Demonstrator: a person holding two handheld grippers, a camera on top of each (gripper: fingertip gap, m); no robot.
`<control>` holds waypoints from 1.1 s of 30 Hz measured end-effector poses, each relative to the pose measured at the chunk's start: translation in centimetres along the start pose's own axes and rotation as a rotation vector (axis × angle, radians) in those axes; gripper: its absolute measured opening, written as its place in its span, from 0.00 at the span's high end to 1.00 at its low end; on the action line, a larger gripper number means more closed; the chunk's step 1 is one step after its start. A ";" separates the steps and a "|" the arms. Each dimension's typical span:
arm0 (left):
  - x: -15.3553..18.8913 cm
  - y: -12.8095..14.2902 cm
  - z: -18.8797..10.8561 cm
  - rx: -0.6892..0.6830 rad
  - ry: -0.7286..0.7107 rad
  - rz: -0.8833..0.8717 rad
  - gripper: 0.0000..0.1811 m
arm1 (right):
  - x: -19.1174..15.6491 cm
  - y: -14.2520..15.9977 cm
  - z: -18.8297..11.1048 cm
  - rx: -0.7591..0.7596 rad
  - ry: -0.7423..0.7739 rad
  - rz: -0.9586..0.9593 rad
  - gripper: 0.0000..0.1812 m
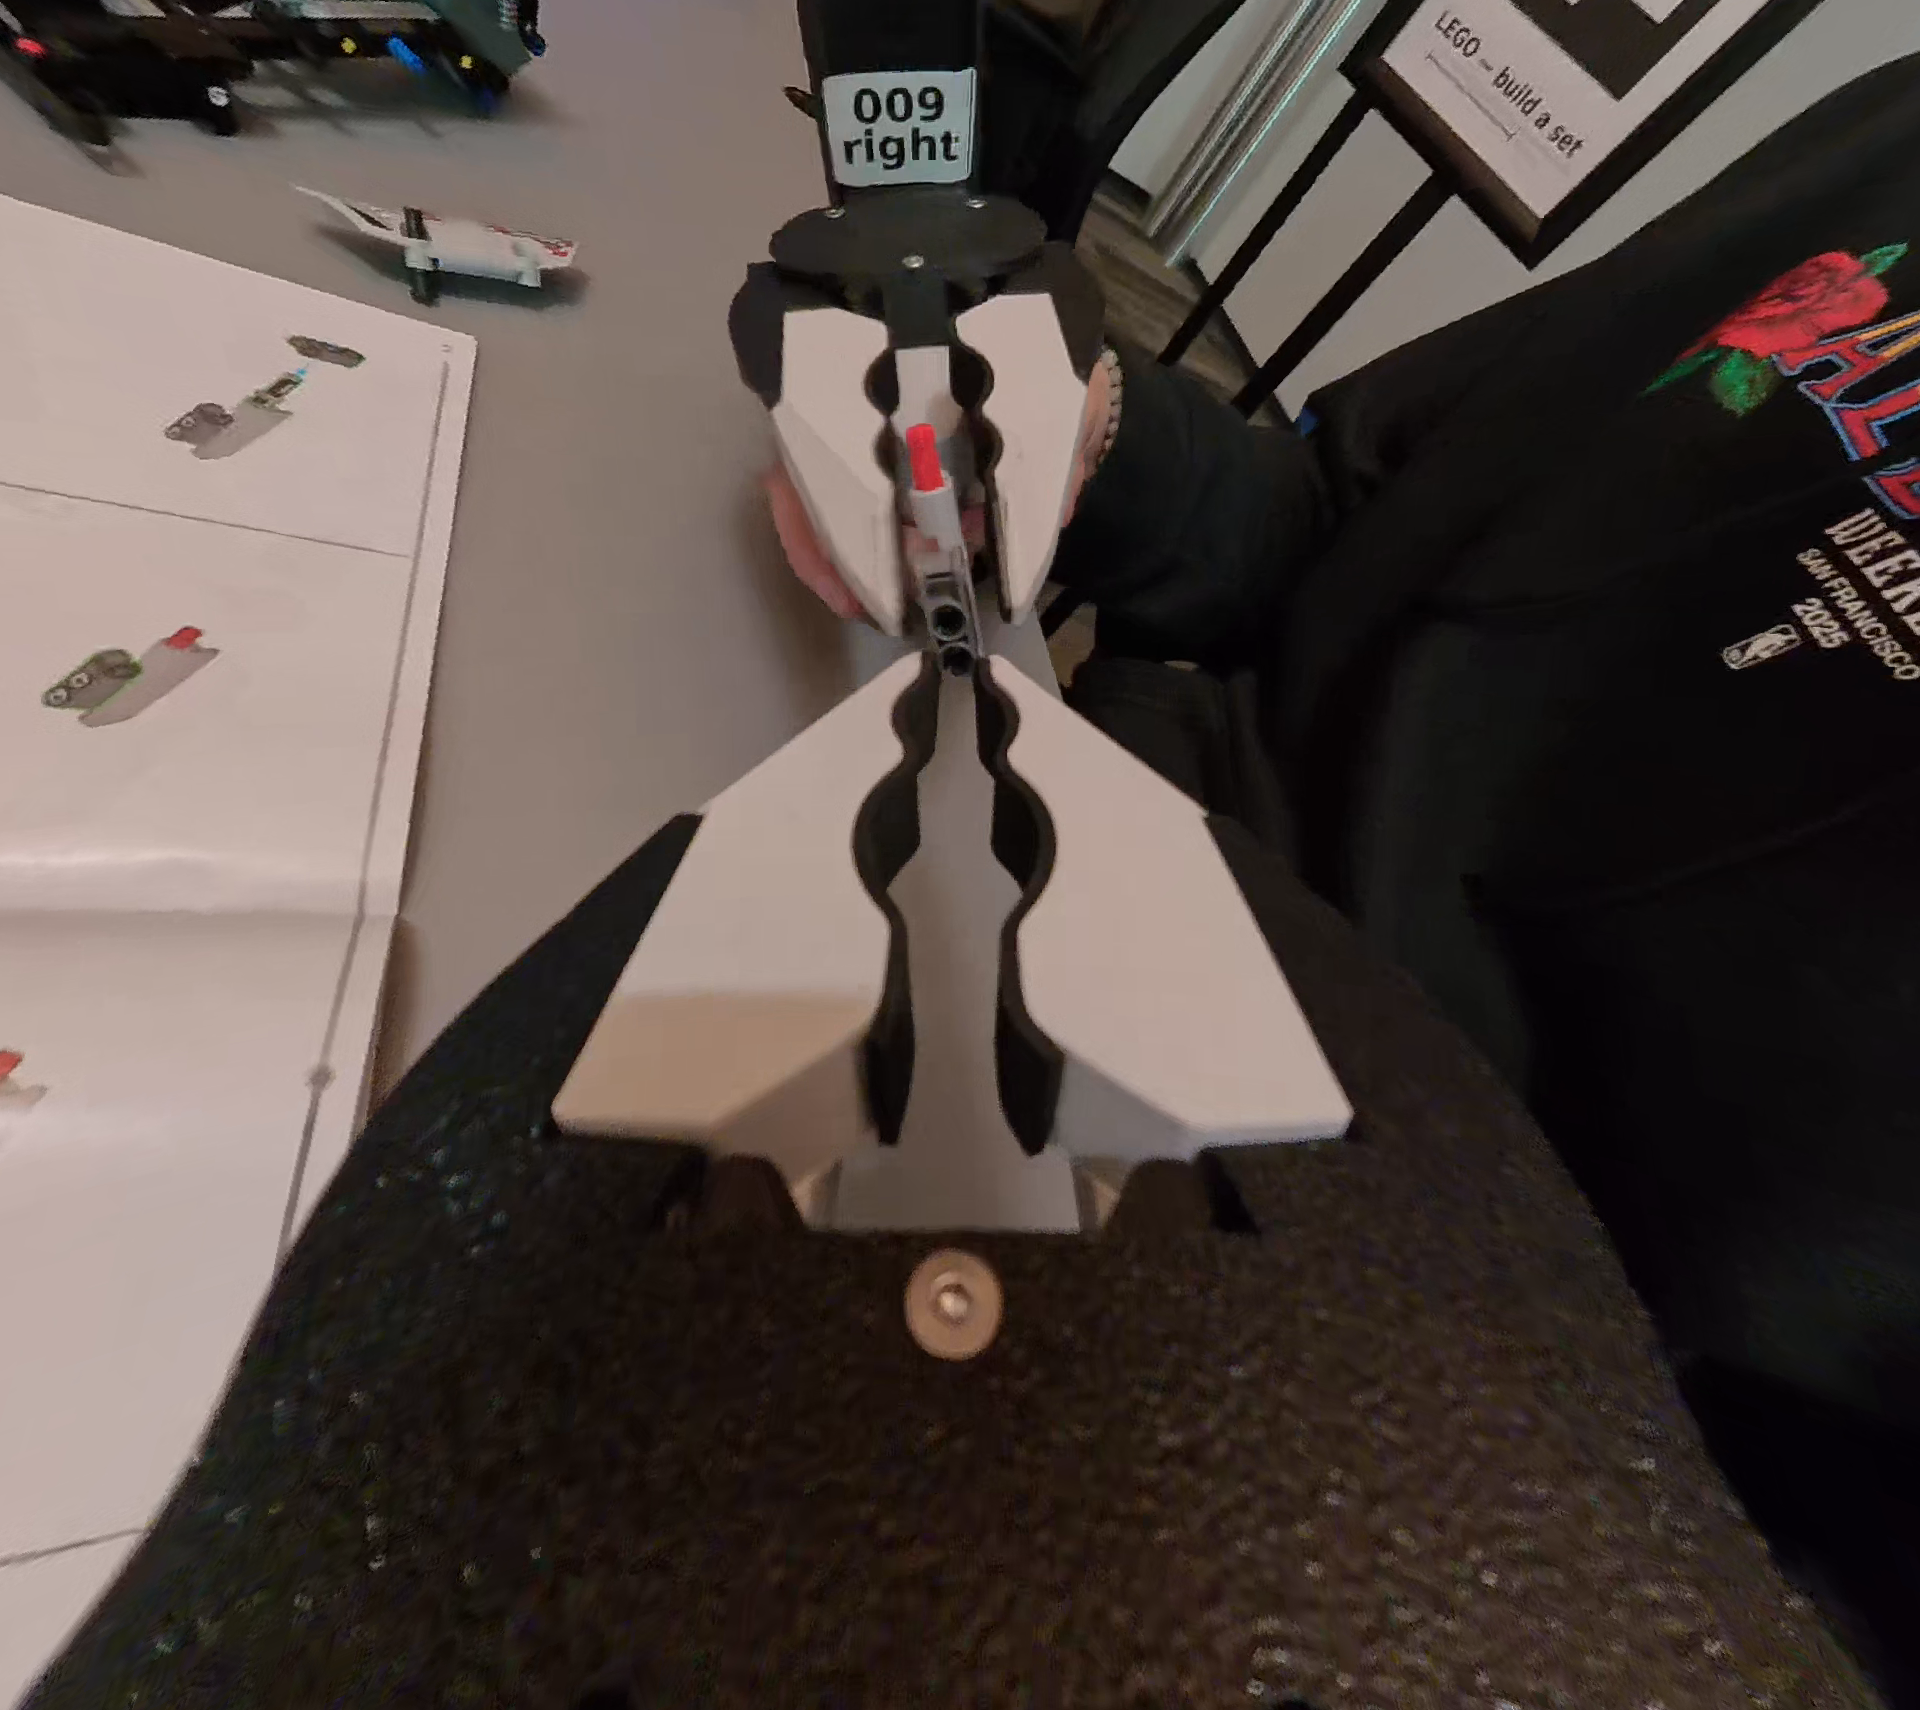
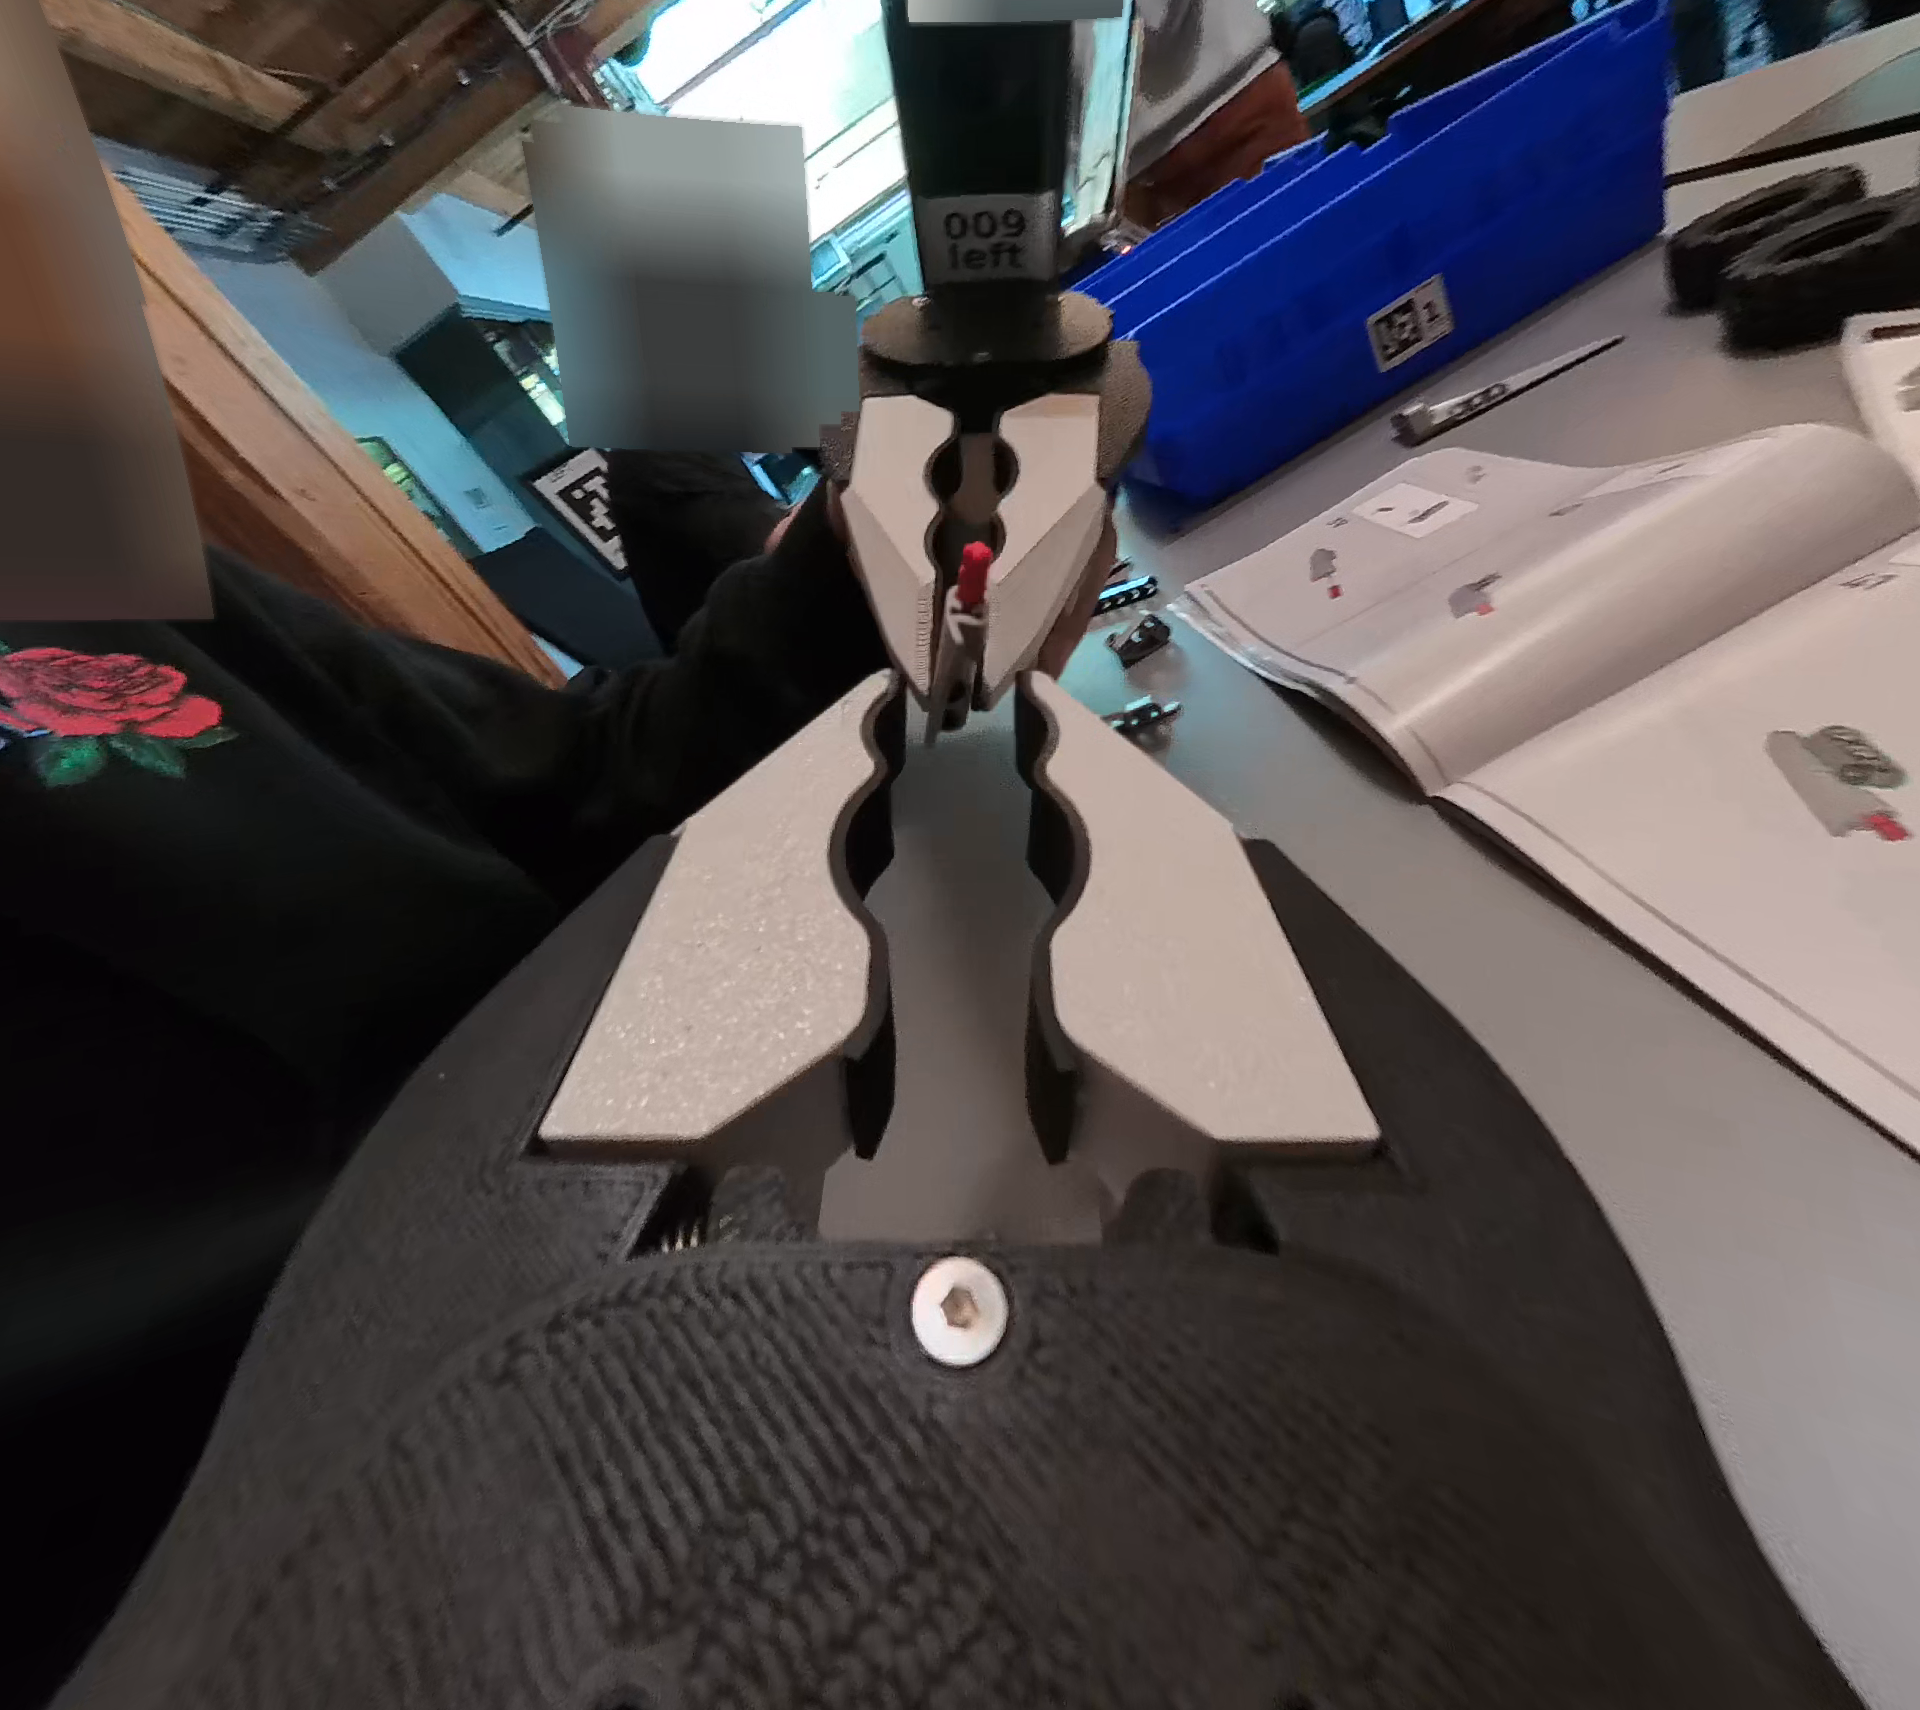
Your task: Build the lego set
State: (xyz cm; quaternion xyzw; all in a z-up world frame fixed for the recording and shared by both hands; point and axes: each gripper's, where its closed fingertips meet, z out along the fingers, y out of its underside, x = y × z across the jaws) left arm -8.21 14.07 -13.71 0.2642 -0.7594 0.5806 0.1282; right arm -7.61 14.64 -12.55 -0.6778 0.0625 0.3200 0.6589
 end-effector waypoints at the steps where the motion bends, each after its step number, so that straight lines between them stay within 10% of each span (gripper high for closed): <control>1: 0.0 0.0 0.0 0.000 0.007 -0.003 0.97 | -0.3 0.1 0.1 -0.009 -0.021 0.003 0.94; 16: -0.1 -4.2 -0.4 0.346 -0.278 0.188 0.91 | -0.2 -4.0 -0.4 0.362 0.029 -0.079 0.97; 33: 0.1 -0.3 -2.4 0.107 -0.312 0.311 0.97 | -0.7 -0.9 1.3 0.003 0.000 -0.325 0.96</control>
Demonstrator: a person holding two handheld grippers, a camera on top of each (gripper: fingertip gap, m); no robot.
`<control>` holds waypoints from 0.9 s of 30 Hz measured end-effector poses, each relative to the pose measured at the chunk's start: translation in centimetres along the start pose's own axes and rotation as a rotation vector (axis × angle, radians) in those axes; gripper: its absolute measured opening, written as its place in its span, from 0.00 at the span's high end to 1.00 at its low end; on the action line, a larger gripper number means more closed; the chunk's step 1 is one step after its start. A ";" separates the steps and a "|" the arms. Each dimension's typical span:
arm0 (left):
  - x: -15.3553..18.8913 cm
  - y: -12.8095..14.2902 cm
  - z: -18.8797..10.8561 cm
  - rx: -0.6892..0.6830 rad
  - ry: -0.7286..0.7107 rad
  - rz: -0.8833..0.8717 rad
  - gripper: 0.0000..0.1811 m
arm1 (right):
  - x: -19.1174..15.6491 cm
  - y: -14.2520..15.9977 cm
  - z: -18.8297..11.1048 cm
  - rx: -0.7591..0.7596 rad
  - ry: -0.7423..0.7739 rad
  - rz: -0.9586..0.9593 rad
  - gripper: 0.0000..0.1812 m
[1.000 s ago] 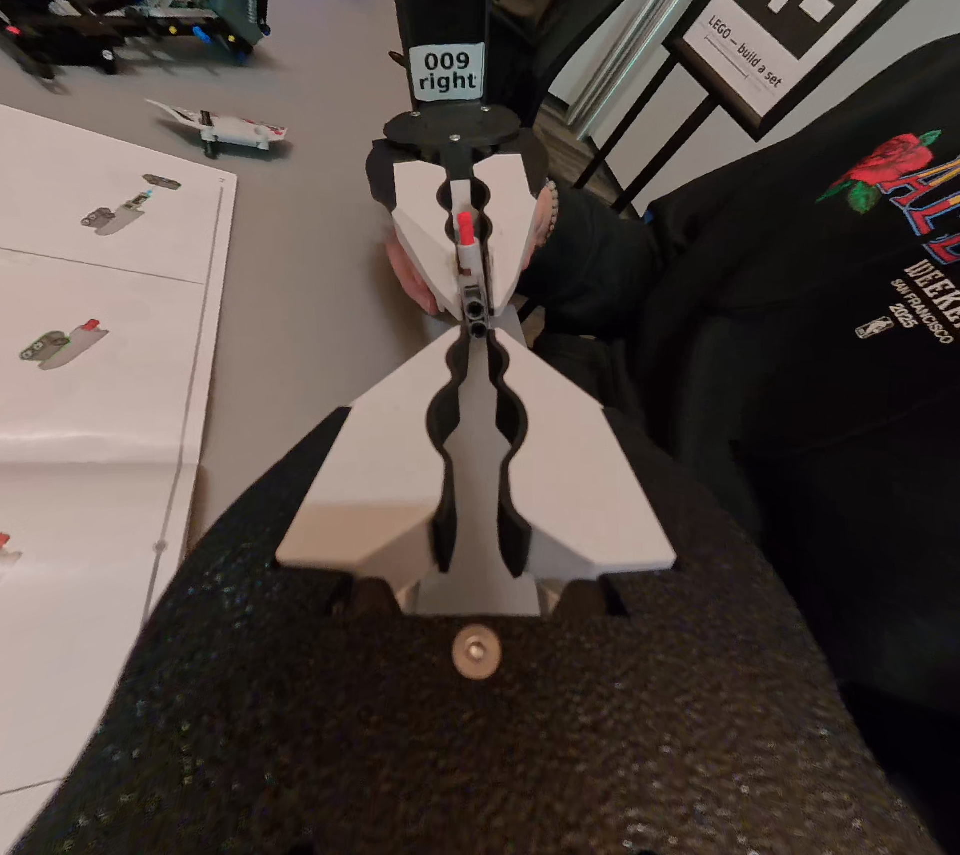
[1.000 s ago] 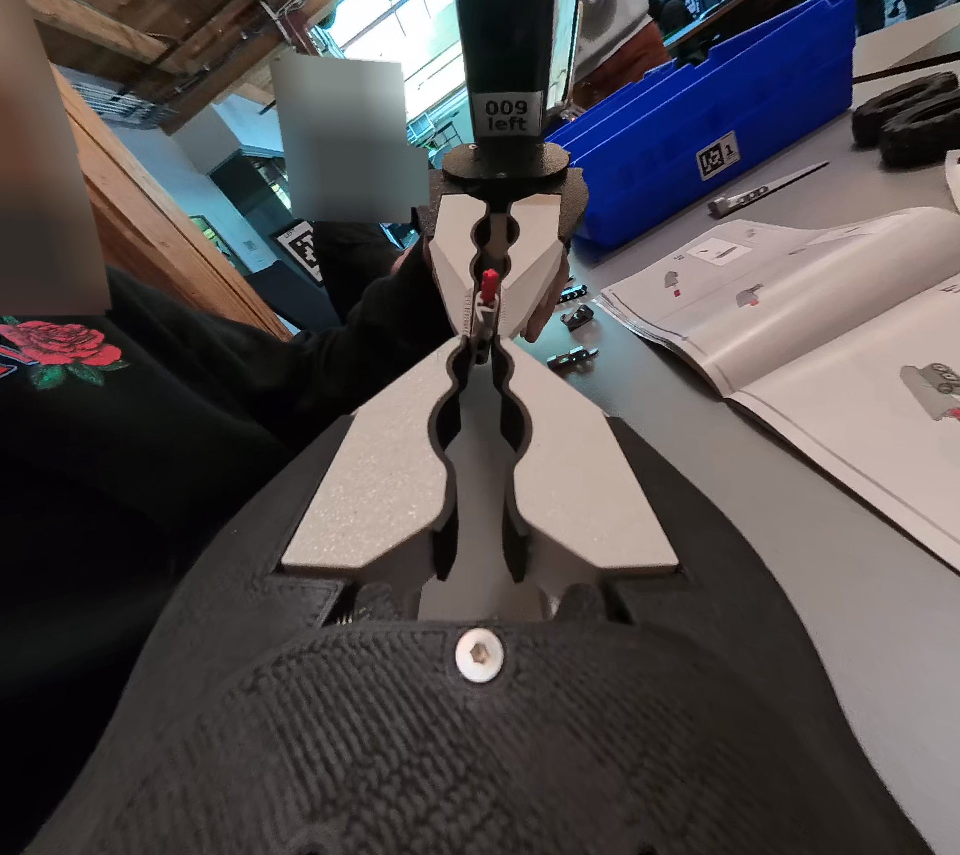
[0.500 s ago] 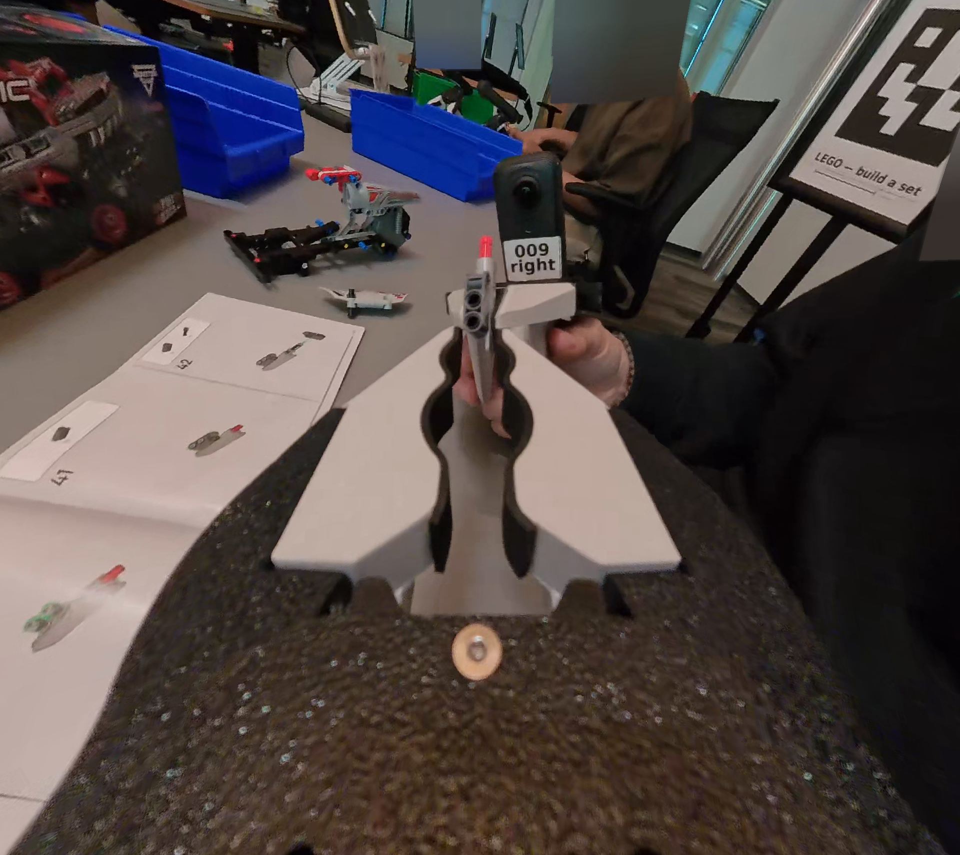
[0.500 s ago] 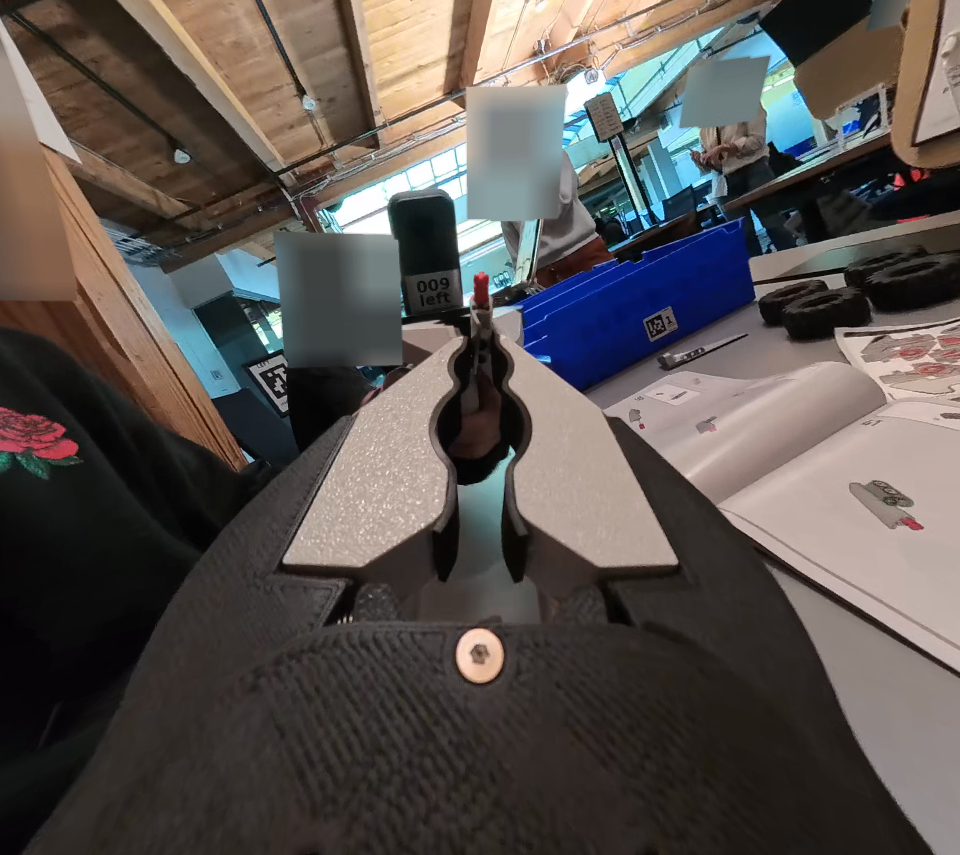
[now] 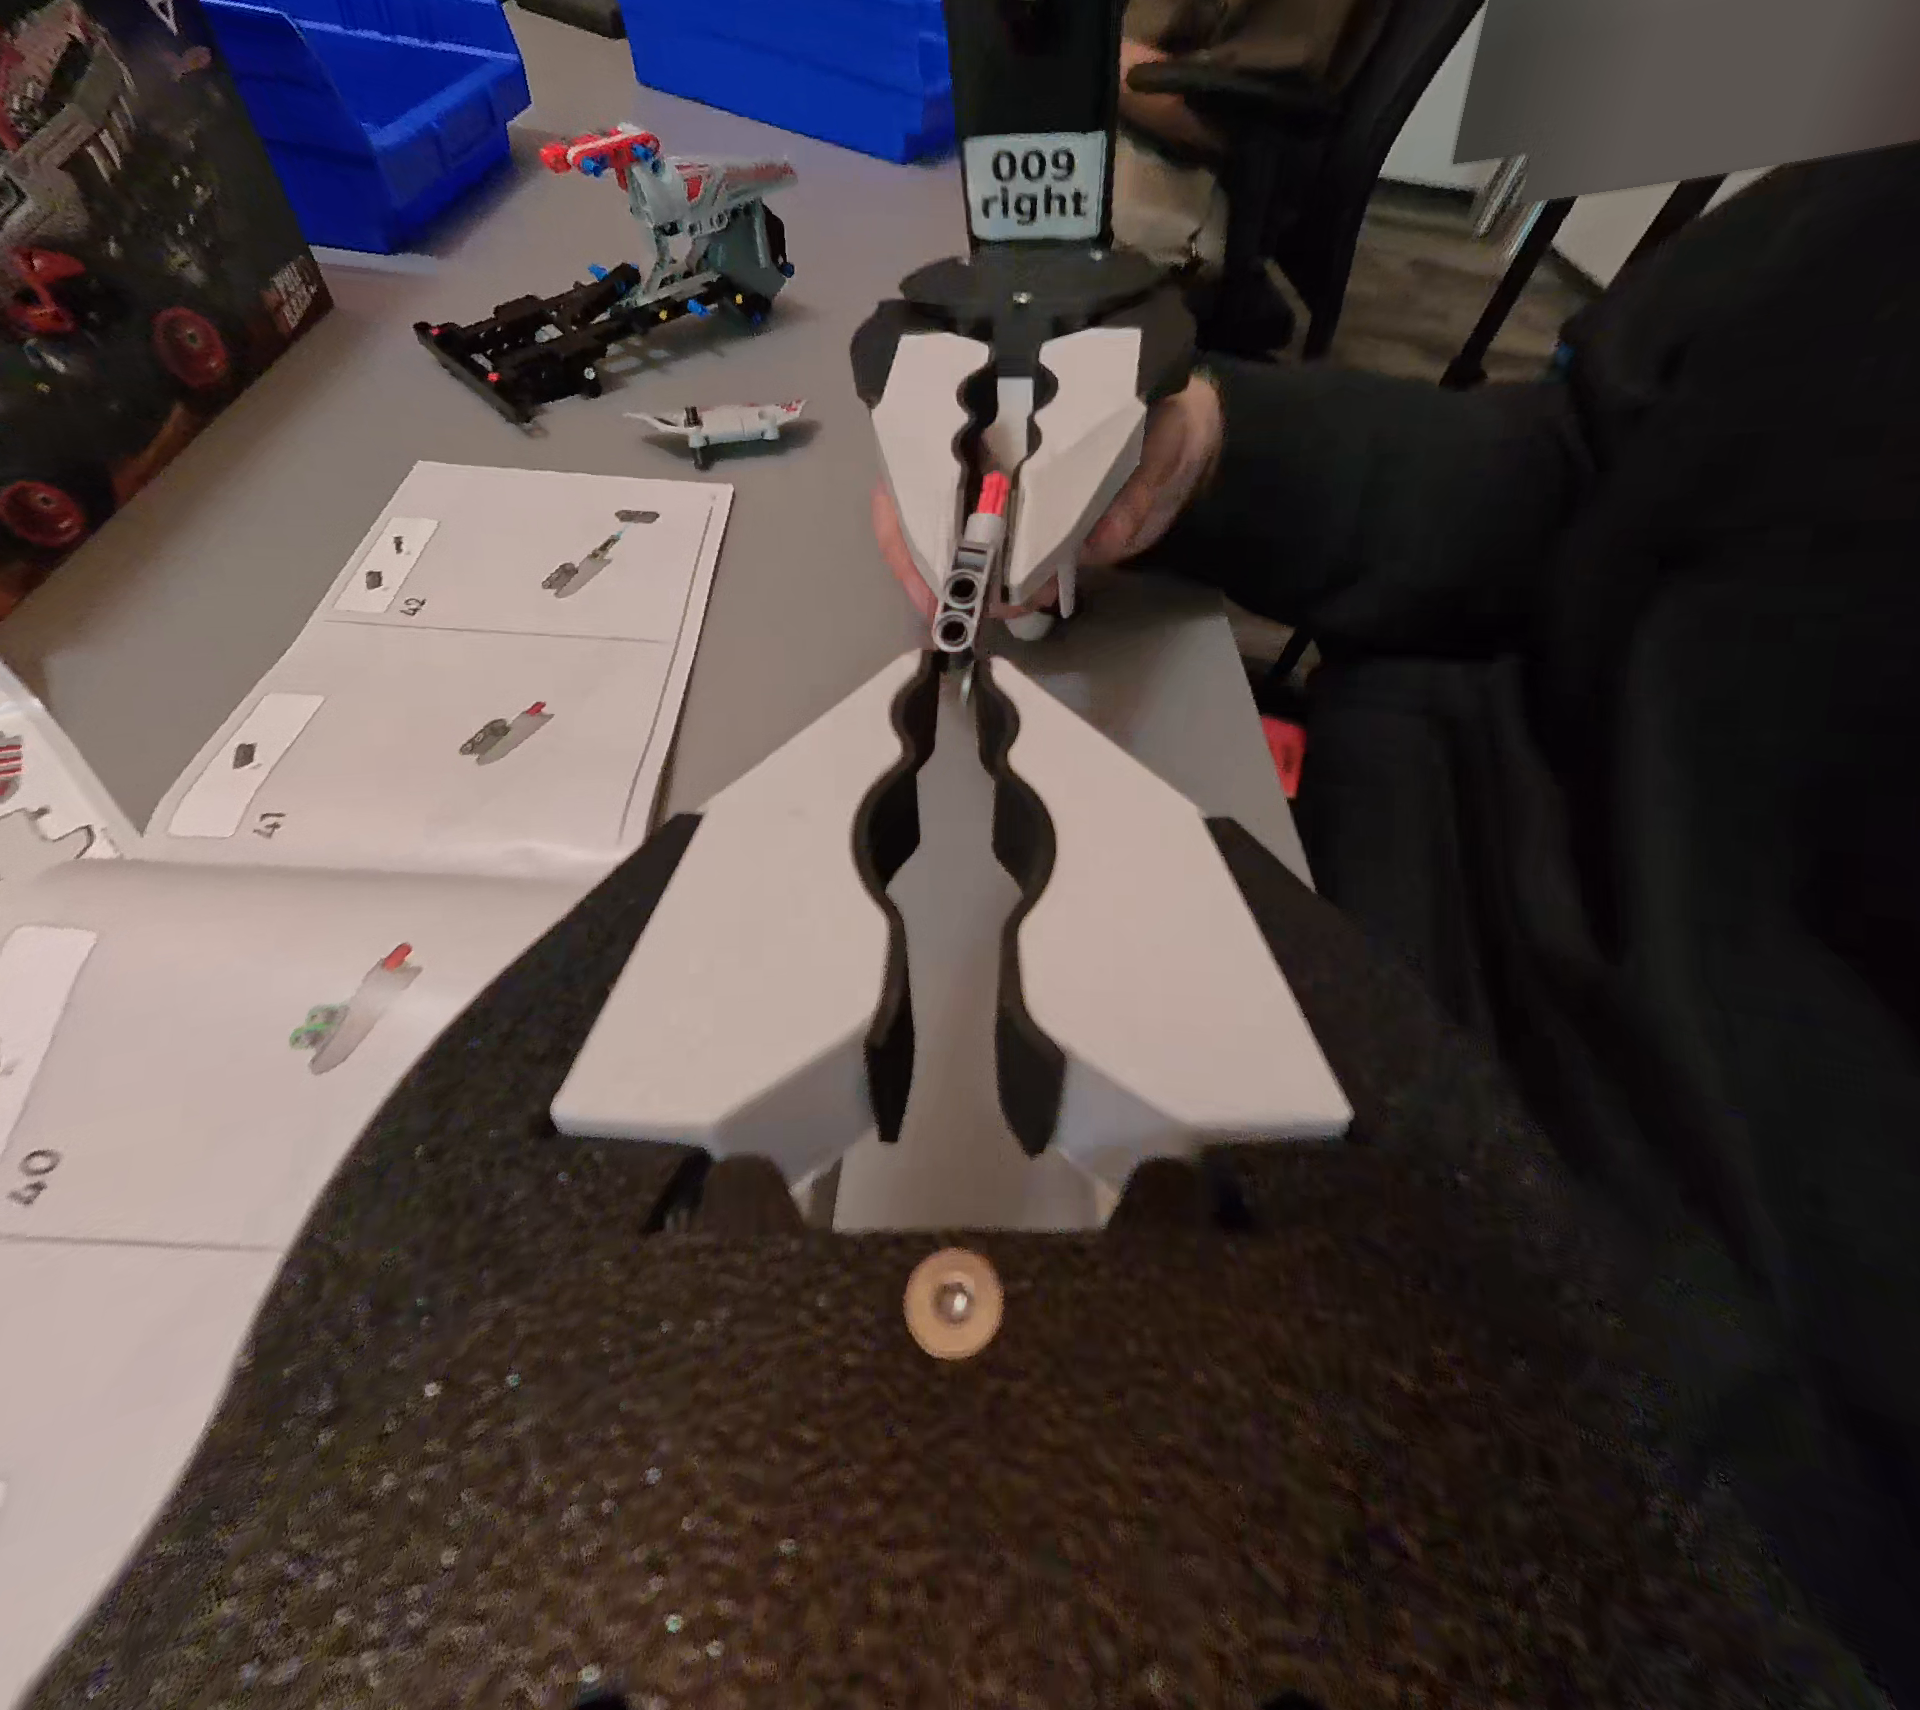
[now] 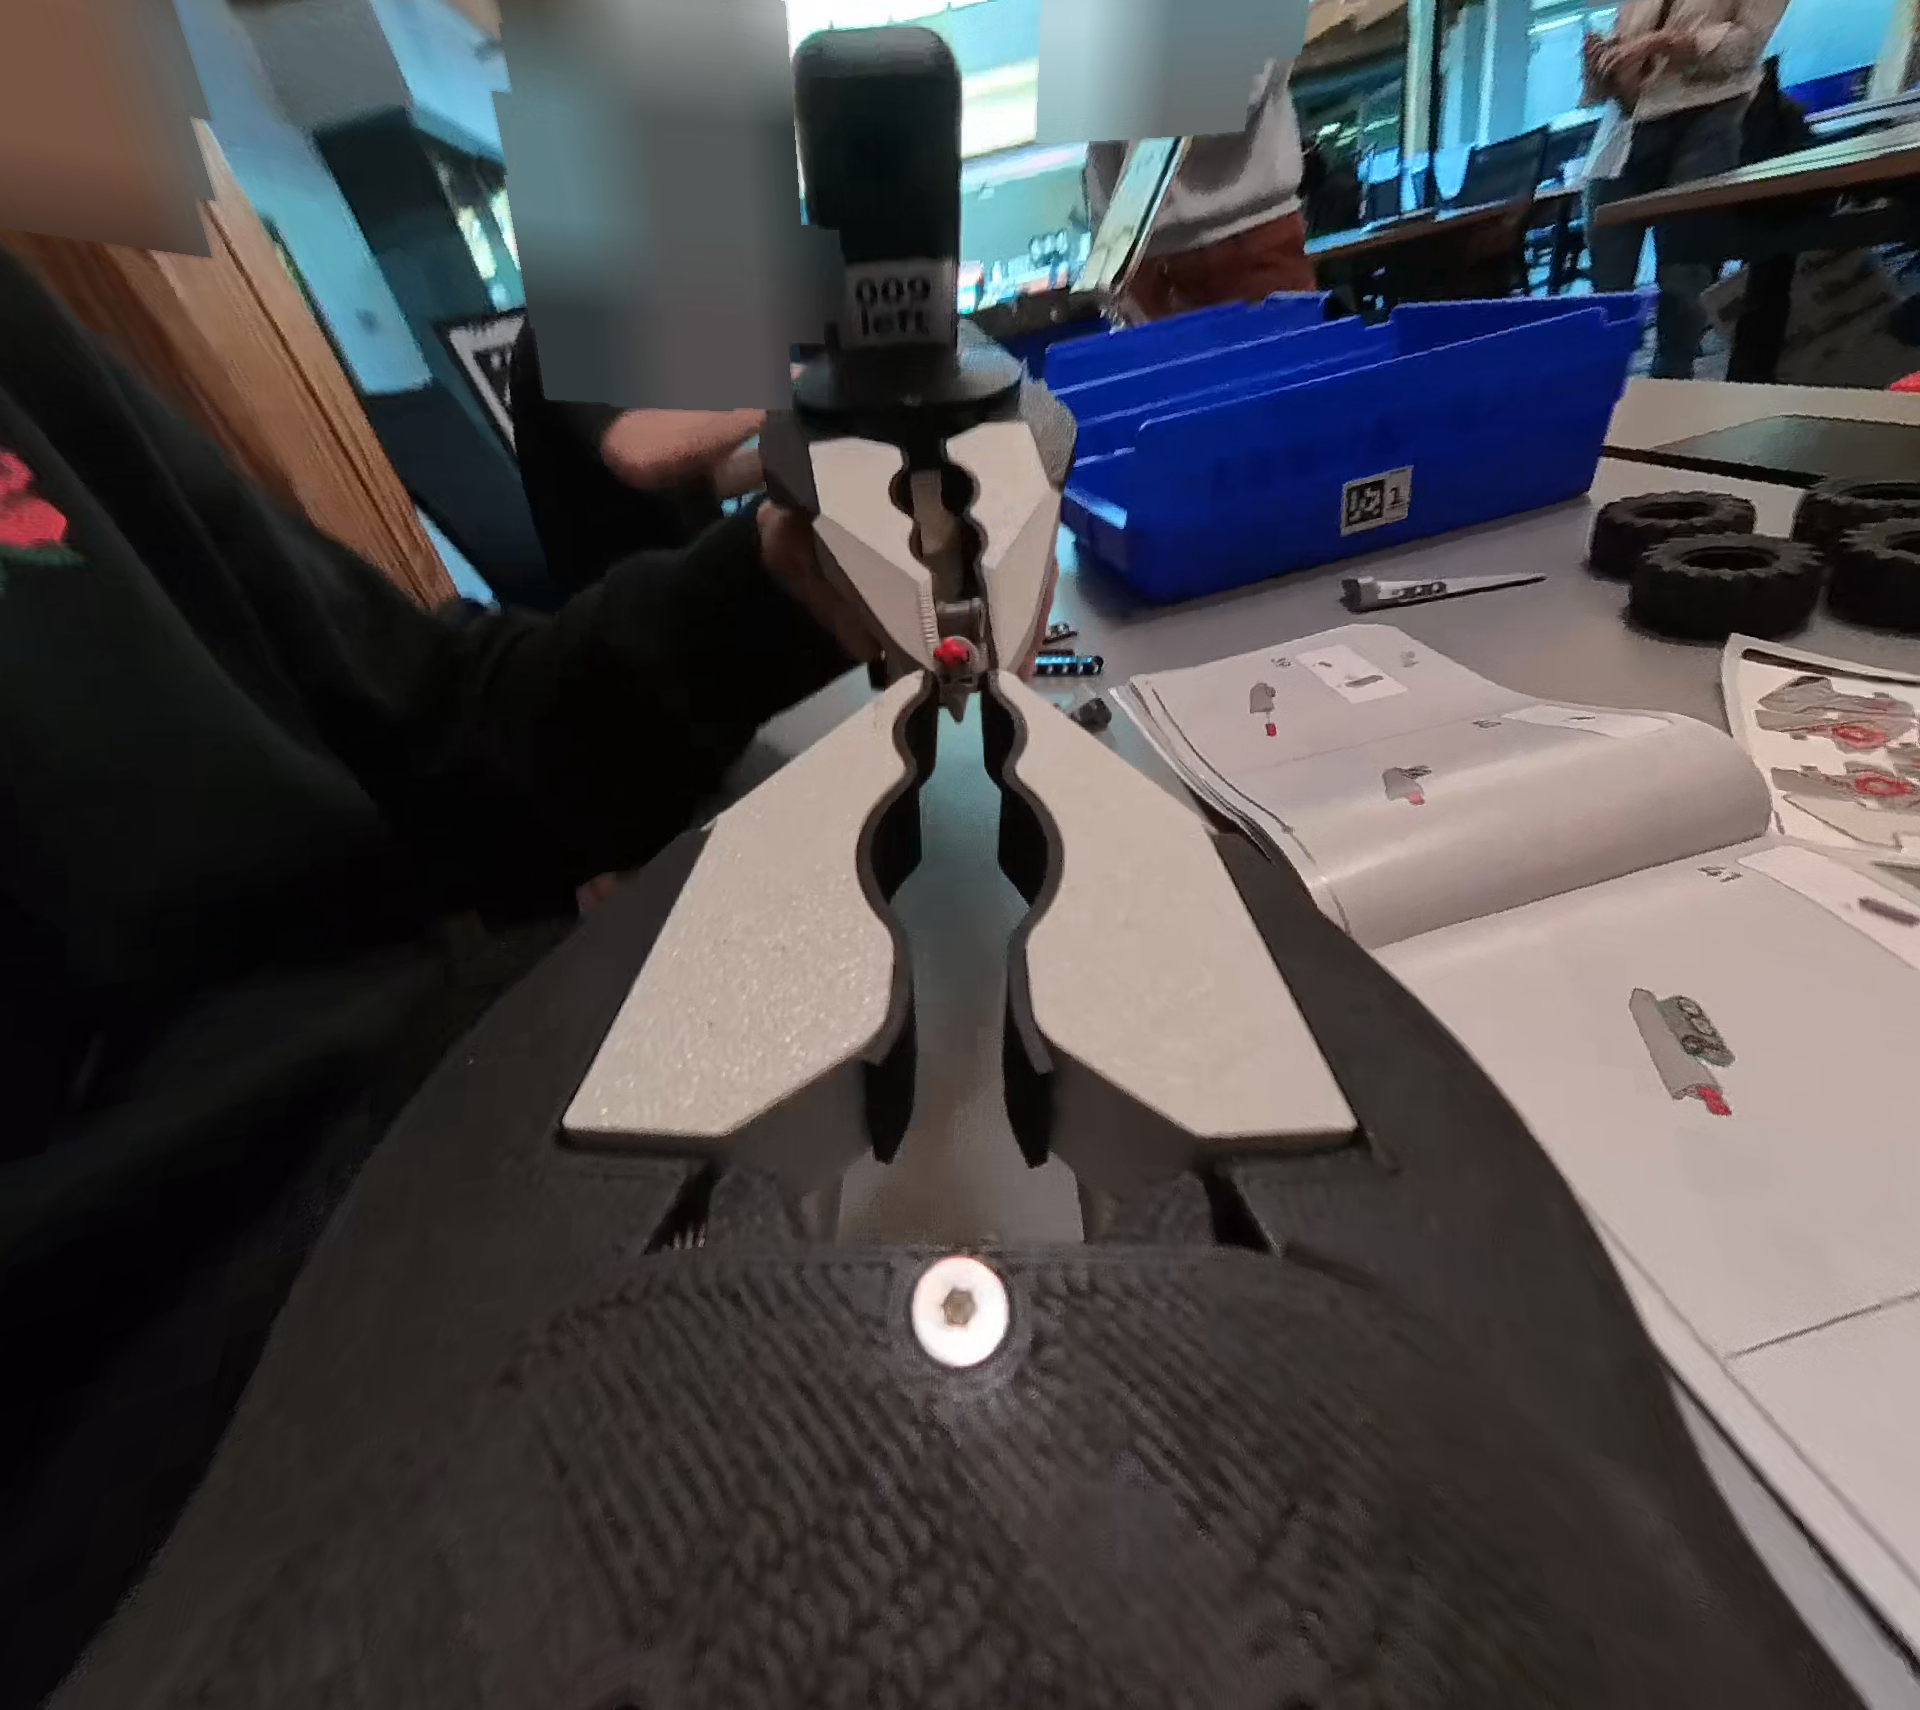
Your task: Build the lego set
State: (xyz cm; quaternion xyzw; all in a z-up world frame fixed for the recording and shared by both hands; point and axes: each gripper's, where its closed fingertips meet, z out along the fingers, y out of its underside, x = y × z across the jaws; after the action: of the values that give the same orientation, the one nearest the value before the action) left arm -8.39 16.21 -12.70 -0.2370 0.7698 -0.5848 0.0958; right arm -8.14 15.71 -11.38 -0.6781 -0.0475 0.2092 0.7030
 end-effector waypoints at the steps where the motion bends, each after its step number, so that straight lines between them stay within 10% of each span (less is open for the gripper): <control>1: 0.0 0.1 -0.2 -0.010 -0.007 0.020 0.97 | -0.1 0.2 0.2 -0.026 -0.013 -0.017 0.96; 10: -2.1 0.3 -0.7 0.030 -0.110 0.051 0.97 | 1.7 1.0 1.1 -0.143 -0.037 -0.043 0.97; 27: -3.6 -2.9 -1.3 0.430 -0.325 0.157 0.91 | 6.7 -7.1 -10.5 0.431 0.360 -0.250 0.97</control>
State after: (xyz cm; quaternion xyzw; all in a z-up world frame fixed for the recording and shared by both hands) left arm -5.04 18.44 -10.09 -0.2418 0.6185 -0.6798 0.3111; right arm 3.28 8.32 -6.76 -0.5286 0.0402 0.0026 0.8479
